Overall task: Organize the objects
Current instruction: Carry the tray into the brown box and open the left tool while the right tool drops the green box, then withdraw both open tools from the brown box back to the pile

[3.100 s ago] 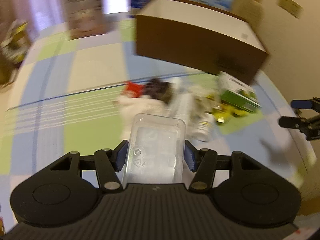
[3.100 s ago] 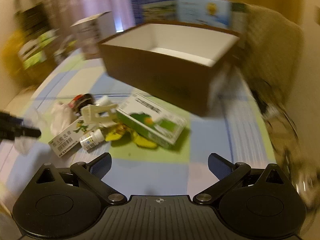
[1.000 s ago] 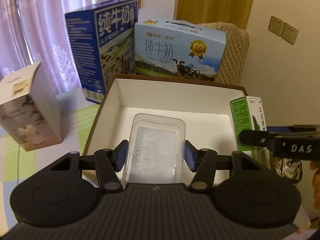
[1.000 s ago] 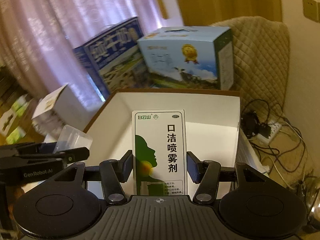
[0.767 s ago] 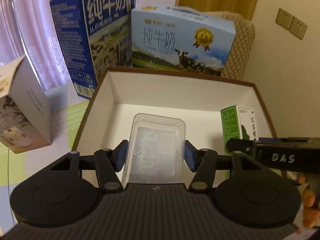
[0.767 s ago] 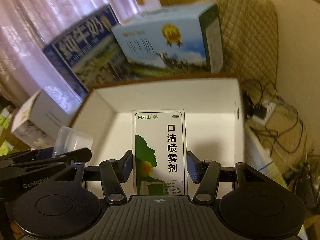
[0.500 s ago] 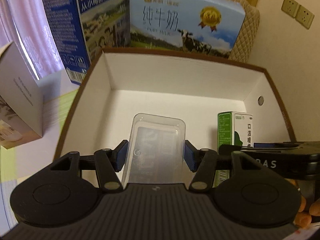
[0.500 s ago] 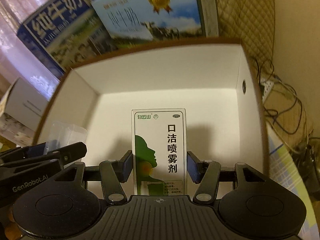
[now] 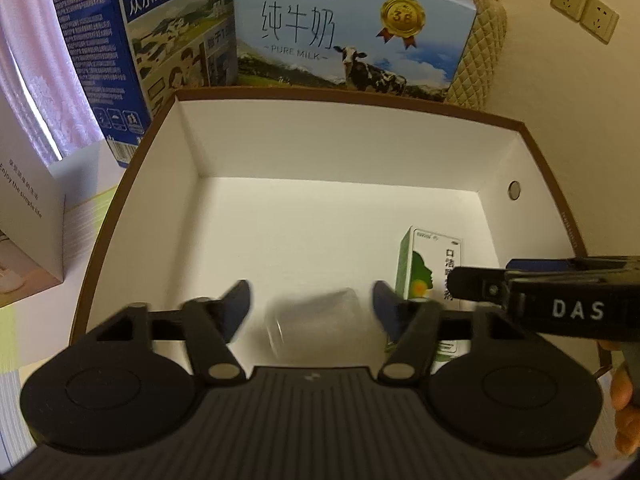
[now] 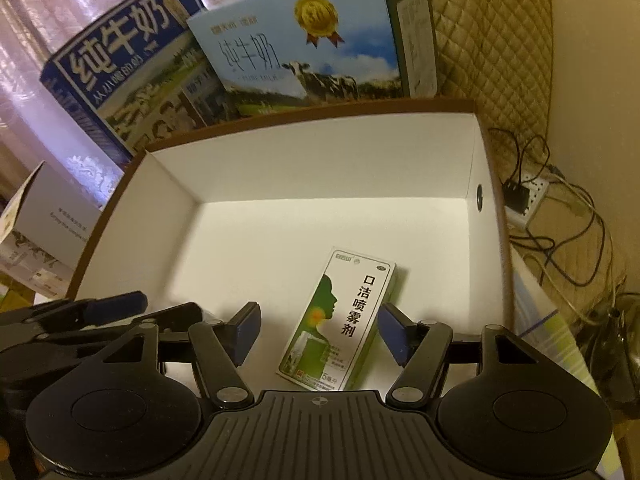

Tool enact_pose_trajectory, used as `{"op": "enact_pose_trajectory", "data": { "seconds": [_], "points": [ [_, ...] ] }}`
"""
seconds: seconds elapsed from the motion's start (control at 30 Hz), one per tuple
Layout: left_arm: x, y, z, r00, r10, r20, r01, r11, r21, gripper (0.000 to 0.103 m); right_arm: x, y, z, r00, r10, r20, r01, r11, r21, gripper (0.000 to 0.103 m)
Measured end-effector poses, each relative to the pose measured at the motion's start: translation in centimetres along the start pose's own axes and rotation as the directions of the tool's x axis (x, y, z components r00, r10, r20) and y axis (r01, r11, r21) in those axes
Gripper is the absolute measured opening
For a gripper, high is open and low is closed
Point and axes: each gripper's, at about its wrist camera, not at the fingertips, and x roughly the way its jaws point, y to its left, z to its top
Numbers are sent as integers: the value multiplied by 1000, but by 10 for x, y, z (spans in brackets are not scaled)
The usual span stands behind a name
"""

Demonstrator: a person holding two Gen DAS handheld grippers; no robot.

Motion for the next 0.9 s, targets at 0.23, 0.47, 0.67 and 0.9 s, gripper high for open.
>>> {"op": "enact_pose_trajectory", "data": {
  "seconds": [0.23,0.47,0.67,0.9],
  "points": [
    [-16,9,-3,999,40,20,-40,999,5,80,-23,2,-12,999,28,45,-26,998,-54,65],
    [-56,24,-14,996,68,63,-64,996,-54,86,-52,5,-30,996,57,73,-50,994,-94,66],
    [-93,28,-32,994,72,78,-65,994,-86,89,-72,8,-46,995,62,80,-53,992,-117,66],
    [-122,29,-61,995,72,76,-64,992,-110,89,-95,9,-65,994,62,91,-49,990,-131,66]
  ]
}}
